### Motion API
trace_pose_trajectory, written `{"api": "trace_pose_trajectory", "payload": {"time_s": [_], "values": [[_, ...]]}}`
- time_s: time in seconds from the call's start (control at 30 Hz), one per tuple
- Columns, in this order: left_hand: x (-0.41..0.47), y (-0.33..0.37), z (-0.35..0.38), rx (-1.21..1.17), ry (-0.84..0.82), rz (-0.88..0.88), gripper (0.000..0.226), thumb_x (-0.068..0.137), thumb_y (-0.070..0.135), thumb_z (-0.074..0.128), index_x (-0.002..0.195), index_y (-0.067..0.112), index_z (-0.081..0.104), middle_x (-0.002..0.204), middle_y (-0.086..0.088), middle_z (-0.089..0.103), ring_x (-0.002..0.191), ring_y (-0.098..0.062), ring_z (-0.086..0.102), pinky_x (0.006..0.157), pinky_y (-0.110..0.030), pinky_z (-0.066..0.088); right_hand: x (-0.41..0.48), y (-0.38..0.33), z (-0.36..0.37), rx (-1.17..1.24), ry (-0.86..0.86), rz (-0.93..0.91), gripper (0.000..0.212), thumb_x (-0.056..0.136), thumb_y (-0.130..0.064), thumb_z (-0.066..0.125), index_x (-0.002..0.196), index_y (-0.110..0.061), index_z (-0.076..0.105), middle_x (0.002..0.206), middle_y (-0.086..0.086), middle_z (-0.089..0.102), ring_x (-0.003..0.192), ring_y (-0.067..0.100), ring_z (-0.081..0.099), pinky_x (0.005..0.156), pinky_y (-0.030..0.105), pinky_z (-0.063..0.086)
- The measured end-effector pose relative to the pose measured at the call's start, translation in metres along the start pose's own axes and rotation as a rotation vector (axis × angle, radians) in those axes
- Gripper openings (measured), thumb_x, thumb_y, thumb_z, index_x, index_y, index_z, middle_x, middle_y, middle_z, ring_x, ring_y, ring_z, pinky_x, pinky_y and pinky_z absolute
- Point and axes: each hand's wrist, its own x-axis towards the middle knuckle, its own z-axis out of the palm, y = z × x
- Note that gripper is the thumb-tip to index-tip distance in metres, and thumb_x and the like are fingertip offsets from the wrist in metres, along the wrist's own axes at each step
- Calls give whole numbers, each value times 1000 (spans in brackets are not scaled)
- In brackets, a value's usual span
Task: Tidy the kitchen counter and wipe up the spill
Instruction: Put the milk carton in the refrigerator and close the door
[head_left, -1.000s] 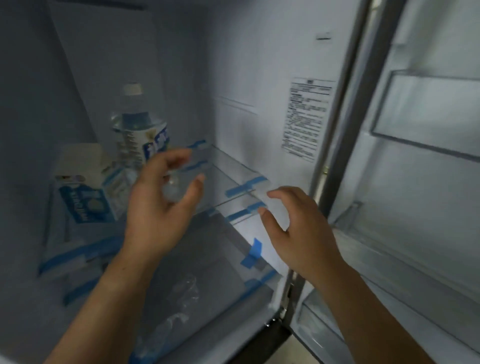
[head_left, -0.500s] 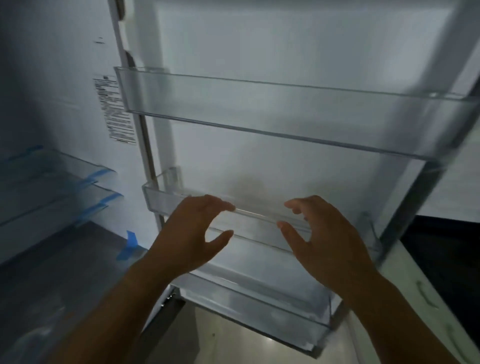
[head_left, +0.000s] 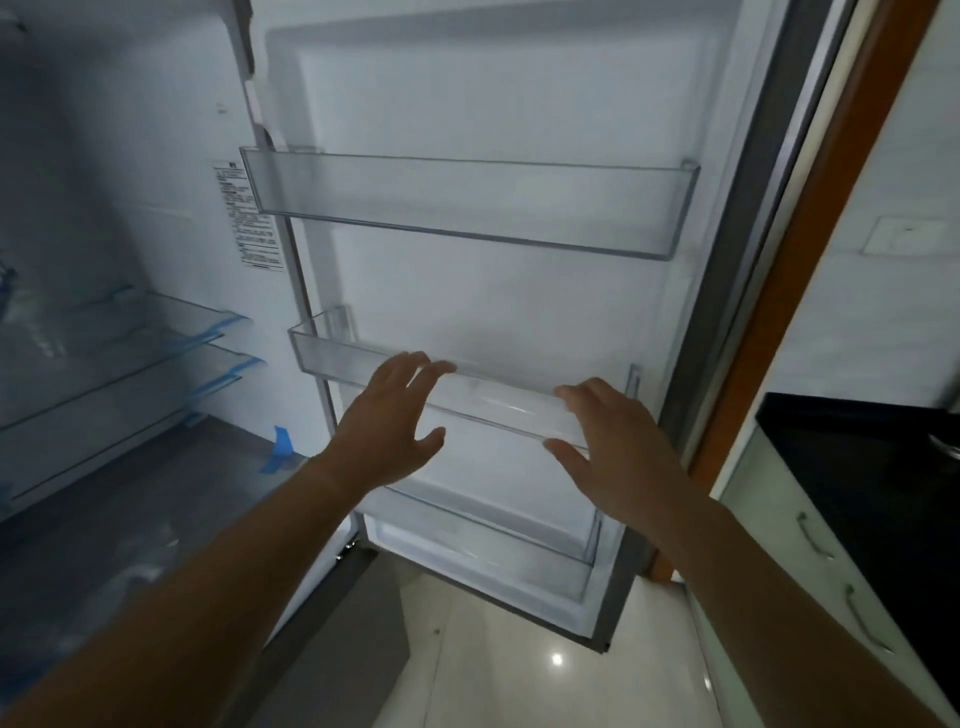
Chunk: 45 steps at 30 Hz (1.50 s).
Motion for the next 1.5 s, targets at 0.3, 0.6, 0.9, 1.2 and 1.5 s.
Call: {"api": "trace_pose_trajectory", "payload": {"time_s": [0.3,0.6,0.9,1.2,1.5], "values": [[-52,-36,-34,-90,21,25,60,81,48,48,135,22,42,141,-10,47,132,-26,40,105,-46,38,-59,-70,5,183,178,-11,51,90,-39,53,133,-14,43,134,4,48,123,15,45,94,7,20],[-123,12,-70,-317,136,5,55,86,52,39,118,12,58,123,-7,57,118,-21,49,100,-26,29,-143,-101,-25,318,461,100,49,86,-45,49,125,-15,49,120,-6,50,112,2,45,95,4,31],[-196,32,-102,-342,255,-166,43,87,49,39,100,19,67,114,0,59,111,-16,52,94,-30,38,-140,-137,4,478,518,89,60,81,-38,63,130,-8,44,132,9,50,113,16,54,87,34,54],[-258,30,-136,-68,343,-491,43,90,45,44,126,24,47,131,-1,49,111,-7,44,87,-25,39,-108,-184,32,750,212,-394,61,87,-37,59,137,-11,34,135,-2,41,124,2,43,92,8,42],[-294,34,-175,150,423,-707,50,87,53,40,128,25,46,129,7,50,106,2,42,86,-9,34,-50,-233,73,729,78,-701,76,88,-58,38,147,-17,12,156,7,11,142,10,10,111,27,27]]}}
